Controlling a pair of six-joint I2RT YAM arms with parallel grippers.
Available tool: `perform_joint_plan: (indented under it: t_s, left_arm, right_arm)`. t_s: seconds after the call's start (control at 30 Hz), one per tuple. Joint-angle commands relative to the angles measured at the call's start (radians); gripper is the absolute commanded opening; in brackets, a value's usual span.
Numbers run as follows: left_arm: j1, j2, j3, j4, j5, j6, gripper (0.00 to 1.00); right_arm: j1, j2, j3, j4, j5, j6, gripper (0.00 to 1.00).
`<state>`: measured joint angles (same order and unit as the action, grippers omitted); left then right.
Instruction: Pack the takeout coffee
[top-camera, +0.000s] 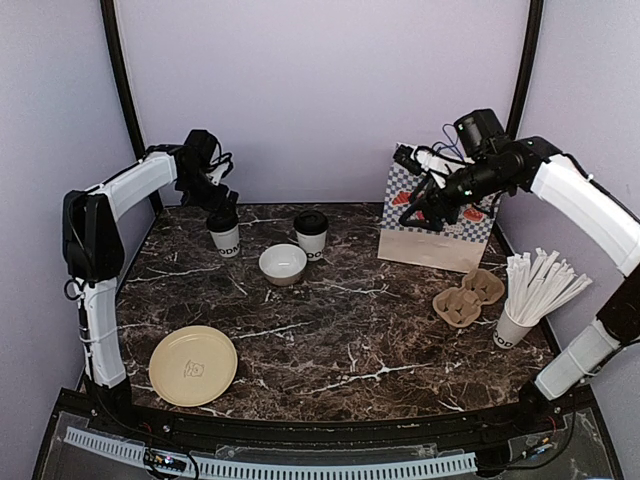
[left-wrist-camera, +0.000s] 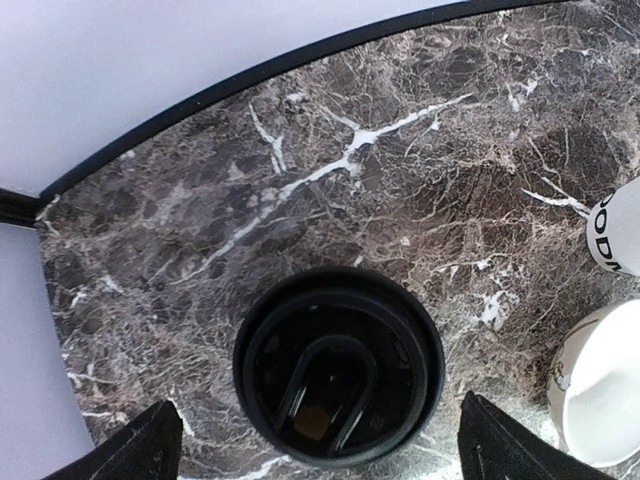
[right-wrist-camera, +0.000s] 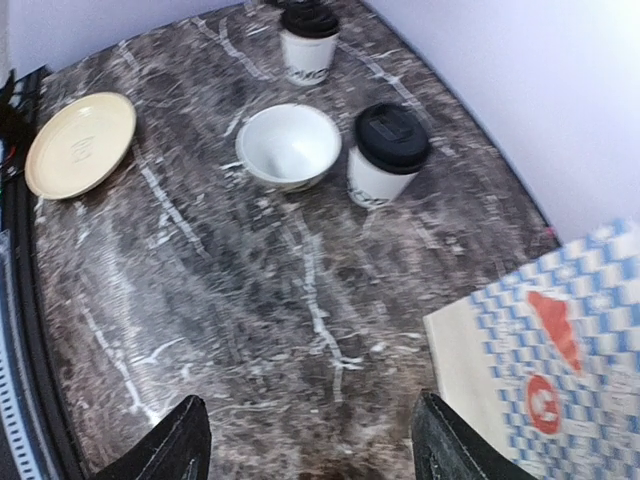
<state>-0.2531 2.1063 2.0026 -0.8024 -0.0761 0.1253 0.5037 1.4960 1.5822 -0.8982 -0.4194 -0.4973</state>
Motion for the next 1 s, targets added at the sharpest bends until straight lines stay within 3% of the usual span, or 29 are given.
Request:
perform_joint_plan:
  t_s: [0.0,0.1,0.2,0.37,0.43,0.73,0.97]
  left_arm:
    - [-0.062,-0.253,-0.073,0.037,-0.103,-0.025,0.99]
    - [-0.128,-0.376,-0.181,0.153,-0.068,0.025,0.99]
    - [-0.166,-0.559,-0.41,0.373,0.023,0.061,0.99]
    - [-0.17,-0.852,-0.866,0.8,0.112,-0.019,0.99]
    - [-0.17,-0.905,-0.939,0.892,0.149,-0.005,0.98]
    - [-0.17,-0.832,-0.856,0.746,0.207,0.025,0.82]
    - [-0.17,-0.822,-0.85,0.749,0.265,-0.001,0.79]
  right_arm:
    - [-0.111,0.041,0.153,0.008,0.099,0.0,0.68]
    - [-0.194,0.081,0.241,0.025,0.116,0.034,0.67]
    - [-0.267,0.107,0.286,0.064,0.135,0.078,0.67]
    - [-0.379,0.141,0.333,0.155,0.147,0.155,0.65]
    - [-0.405,0.154,0.337,0.178,0.133,0.171,0.64]
    - [-0.413,0.134,0.377,0.036,-0.115,0.146,0.63]
    - [-0.413,0.063,0.309,0.031,0.008,0.104,0.63]
